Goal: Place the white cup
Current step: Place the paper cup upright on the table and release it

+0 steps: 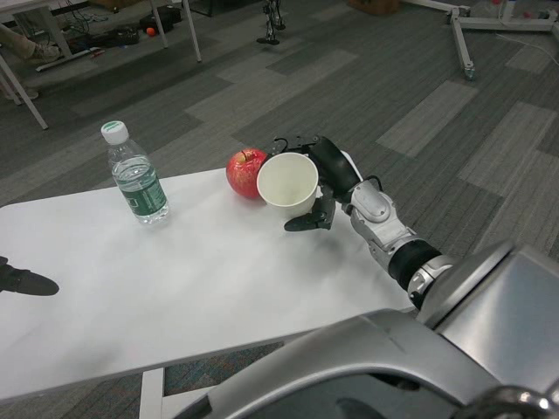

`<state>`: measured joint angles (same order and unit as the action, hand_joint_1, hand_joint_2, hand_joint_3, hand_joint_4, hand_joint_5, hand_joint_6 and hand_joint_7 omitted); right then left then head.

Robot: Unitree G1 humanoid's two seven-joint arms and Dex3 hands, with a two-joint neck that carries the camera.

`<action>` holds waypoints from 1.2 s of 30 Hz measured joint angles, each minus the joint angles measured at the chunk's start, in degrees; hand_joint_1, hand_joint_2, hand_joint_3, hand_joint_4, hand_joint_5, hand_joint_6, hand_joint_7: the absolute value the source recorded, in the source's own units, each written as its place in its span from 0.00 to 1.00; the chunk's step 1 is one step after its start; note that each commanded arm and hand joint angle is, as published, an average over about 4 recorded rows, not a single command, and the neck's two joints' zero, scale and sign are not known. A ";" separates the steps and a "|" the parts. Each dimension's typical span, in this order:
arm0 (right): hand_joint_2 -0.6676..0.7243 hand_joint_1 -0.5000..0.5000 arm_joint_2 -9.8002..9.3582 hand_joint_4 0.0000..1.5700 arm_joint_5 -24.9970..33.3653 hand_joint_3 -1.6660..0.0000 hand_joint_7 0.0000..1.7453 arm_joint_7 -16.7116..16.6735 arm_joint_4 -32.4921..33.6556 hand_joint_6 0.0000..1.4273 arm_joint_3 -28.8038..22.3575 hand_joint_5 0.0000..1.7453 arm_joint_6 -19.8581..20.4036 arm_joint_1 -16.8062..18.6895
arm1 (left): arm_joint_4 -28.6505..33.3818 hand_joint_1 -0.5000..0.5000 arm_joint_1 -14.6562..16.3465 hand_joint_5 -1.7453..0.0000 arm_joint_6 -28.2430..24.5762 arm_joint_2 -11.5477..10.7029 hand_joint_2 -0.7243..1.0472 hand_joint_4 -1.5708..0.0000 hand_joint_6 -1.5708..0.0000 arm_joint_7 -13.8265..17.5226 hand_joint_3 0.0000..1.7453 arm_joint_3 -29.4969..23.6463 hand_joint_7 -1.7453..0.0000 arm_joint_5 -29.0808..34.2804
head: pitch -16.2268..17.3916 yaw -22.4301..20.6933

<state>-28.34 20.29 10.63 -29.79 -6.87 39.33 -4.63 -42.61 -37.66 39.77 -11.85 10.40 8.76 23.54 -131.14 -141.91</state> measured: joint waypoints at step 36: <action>0.95 0.86 0.07 1.00 0.07 0.06 0.76 1.69 -9.52 0.96 5.46 0.94 0.13 1.25 | -0.03 0.00 0.00 0.82 -0.16 0.03 0.05 1.00 1.00 0.01 0.05 -0.01 0.92 0.00 | 0.99 0.49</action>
<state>-28.27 20.36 12.33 -39.30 -1.41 39.46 -3.38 -42.64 -37.66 39.61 -11.82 10.41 8.75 23.53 -130.15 -141.42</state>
